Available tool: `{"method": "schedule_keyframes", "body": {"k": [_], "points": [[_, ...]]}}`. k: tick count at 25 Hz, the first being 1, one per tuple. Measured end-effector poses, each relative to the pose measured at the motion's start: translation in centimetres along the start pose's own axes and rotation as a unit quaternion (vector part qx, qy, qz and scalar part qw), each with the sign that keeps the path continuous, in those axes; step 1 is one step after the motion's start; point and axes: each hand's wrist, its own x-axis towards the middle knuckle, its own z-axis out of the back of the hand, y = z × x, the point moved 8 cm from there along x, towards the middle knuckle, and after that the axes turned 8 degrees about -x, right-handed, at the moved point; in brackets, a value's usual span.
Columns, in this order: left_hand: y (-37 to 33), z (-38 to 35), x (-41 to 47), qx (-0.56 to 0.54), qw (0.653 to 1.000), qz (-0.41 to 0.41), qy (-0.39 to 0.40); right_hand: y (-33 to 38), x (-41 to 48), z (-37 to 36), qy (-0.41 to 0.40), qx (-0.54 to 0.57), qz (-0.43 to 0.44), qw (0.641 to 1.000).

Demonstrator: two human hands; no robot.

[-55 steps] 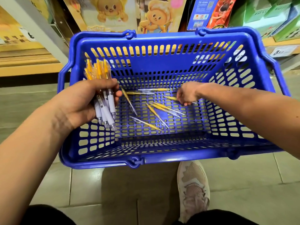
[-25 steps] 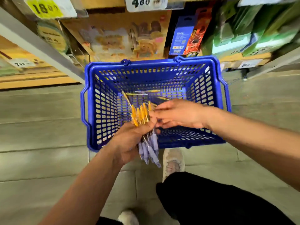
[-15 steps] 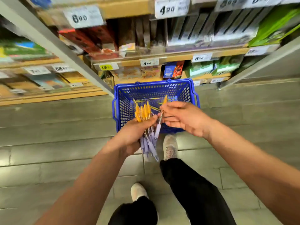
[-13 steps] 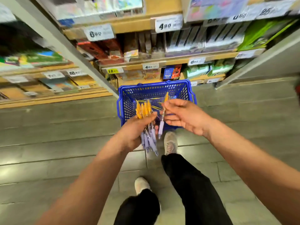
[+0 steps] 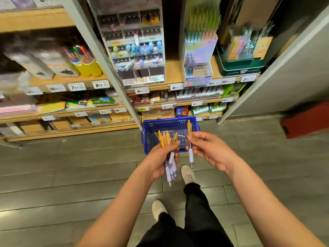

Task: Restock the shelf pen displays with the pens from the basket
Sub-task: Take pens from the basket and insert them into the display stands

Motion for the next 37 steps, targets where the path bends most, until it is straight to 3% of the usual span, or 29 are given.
{"method": "schedule_keyframes", "body": {"k": [8, 14, 18, 23, 30, 37], "points": [[-3.6, -7.2, -3.9, 0.012, 0.998, -0.036, 0.048, 5.2, -3.2, 1.4, 0.037, 0.053, 0.025, 0.998], [-6.2, -11.3, -1.2, 0.013, 0.998, -0.066, 0.016, 9.2, -1.2, 6.6, 0.044, -0.002, 0.026, 0.999], [-7.2, -13.7, 0.5, -0.004, 0.997, -0.083, 0.012, 12.4, 0.0, 9.6, 0.050, 0.023, 0.064, 0.996], [-8.9, -14.5, 2.4, 0.013, 0.995, -0.098, 0.016, 14.1, 1.8, 11.1, 0.038, 0.037, 0.048, 0.997], [-14.5, -15.0, 6.3, 0.066, 0.991, -0.109, 0.041, 17.5, 5.6, 12.6, -0.052, 0.005, 0.101, 0.994], [-18.9, -15.2, 10.7, 0.086, 0.990, -0.091, 0.056, 19.4, 10.0, 13.7, -0.119, 0.053, 0.121, 0.984]]}}
